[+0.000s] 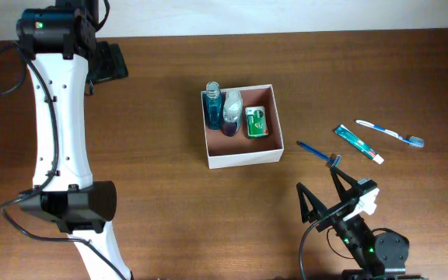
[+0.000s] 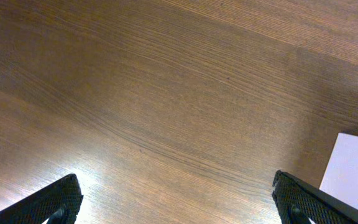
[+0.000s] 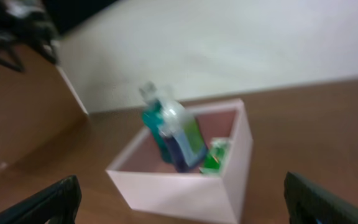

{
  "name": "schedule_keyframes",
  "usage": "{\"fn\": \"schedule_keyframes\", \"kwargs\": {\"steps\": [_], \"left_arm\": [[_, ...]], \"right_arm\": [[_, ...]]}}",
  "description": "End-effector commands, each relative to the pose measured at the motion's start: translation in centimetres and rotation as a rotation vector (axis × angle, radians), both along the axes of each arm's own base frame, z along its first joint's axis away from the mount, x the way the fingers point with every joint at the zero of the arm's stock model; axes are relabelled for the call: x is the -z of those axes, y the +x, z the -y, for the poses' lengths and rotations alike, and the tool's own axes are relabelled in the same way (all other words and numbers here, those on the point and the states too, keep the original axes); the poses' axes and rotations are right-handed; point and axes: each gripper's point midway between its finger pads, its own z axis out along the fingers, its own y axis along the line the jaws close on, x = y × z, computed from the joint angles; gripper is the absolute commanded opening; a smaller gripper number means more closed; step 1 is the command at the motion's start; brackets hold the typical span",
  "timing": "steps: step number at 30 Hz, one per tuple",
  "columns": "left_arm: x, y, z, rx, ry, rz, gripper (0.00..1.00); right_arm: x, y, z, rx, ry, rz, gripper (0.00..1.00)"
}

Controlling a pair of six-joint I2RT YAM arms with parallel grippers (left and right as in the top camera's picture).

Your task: Pack container

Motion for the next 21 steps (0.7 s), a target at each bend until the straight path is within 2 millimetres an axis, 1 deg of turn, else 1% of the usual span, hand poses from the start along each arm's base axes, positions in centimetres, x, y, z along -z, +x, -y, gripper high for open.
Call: {"fn": "schedule_keyframes", "kwargs": {"steps": [1,2,4,6,7,10,12,15,19,21], "left_arm": [[-0.2,-0.1,0.1,-0.007,-0.015,0.009,0.99],[-0.2,-0.1,0.1,-0.007,-0.015,0.009,0.99],[-0.2,-0.1,0.1,-0.007,-0.015,0.009,0.99],[-0.2,-0.1,0.1,-0.007,-0.015,0.009,0.99],[-0.2,-0.1,0.1,-0.007,-0.015,0.009,0.99],[-0.2,-0.1,0.1,-0.007,-0.015,0.009,0.99],[-0.2,-0.1,0.1,-0.007,-0.015,0.009,0.99],[-0.2,-0.1,0.1,-0.007,-0.015,0.009,0.99],[-0.2,-0.1,0.1,-0.007,-0.015,0.009,0.99],[-0.2,-0.1,0.1,-0.007,-0.015,0.009,0.99]], "right_arm": [[-6.0,-2.0,-1.2,-0.076,-0.024,0.175,0.99],[-8.2,-2.6,-1.2,-0.069,-0.055,0.244,0.99],[-11.5,-3.5,-0.8,-0.033,-0.092,0.317,0.99],[-14.2,-3.9,-0.2,0.012,-0.103,0.329,0.98],[-15.9,-4.1,-0.1,0.024,-0.139,0.308,0.99],[-17.6,-3.3,0.0,0.021,-0.207,0.188,0.99],[-17.9,-2.2,0.2,0.019,-0.249,0.061,0.98],[-17.6,-0.5,0.3,-0.027,-0.362,-0.144,0.99],[-16.3,1.2,0.4,-0.133,-0.487,-0.388,0.99],[-15.2,2.4,0.5,-0.204,-0.531,-0.524,0.98]]}}
